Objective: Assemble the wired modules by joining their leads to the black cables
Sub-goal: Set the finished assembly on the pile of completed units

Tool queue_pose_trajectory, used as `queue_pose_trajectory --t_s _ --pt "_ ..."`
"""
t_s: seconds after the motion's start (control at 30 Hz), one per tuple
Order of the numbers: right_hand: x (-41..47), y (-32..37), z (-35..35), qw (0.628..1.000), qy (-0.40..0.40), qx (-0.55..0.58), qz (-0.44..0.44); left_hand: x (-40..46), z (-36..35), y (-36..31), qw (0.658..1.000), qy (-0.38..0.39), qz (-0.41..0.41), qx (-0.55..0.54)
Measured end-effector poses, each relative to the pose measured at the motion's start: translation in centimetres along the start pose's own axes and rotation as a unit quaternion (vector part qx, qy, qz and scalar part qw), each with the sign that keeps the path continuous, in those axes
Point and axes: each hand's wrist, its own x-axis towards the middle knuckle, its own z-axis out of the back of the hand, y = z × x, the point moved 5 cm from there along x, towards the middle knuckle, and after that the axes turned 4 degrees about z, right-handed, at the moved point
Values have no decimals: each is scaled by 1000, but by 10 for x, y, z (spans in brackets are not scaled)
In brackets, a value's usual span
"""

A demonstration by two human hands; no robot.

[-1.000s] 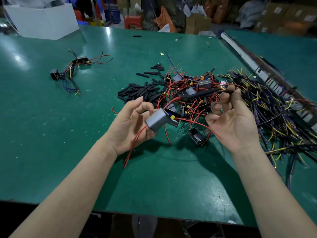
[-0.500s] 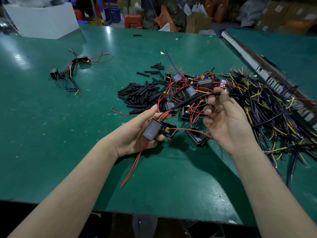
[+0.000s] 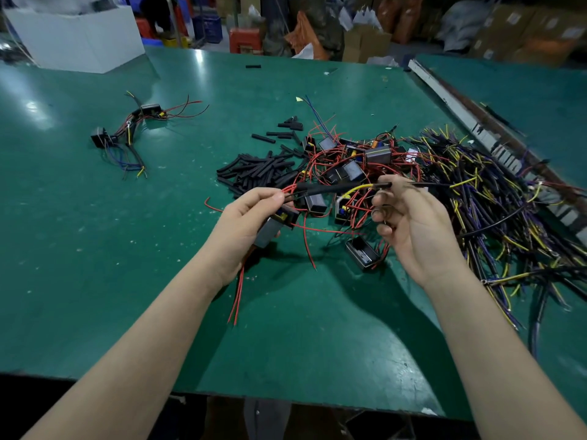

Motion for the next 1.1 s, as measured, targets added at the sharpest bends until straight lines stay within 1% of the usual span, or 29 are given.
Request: queue_pose_trajectory --t_s 0.07,0.17,0.3,0.4,0.6,0.7,0.77,0.83,0.93,1.03,1.1 --pt "0 1 2 1000 -10 -9 3 -1 2 -2 999 -13 -32 12" --pt "0 0 2 1000 -15 -15 6 -2 3 -6 998 -10 -60 4" --pt "-2 -4 -3 1000 6 14 -3 -4 5 -9 996 -13 -61 -68" --pt "-4 -7 -6 999 26 35 -11 -3 8 -7 988 -16 -49 -146" --pt "-6 -5 -19 997 63 41 12 -2 15 -4 983 -58 -14 -175" --pt "-7 -7 -26 995 78 58 2 -1 19 -4 966 -74 44 -245" --pt "-6 -5 -29 994 88 68 -3 -2 20 -4 955 -67 85 -275" --pt "-3 0 -36 992 101 75 -1 -3 19 -4 966 -43 92 -238" --pt "2 12 -53 989 123 80 10 -3 16 -5 988 3 70 -139" --pt "8 21 -75 988 136 77 11 -2 13 -9 994 43 44 -93" --pt "13 25 -91 987 138 77 8 -1 11 -14 997 58 12 -50"
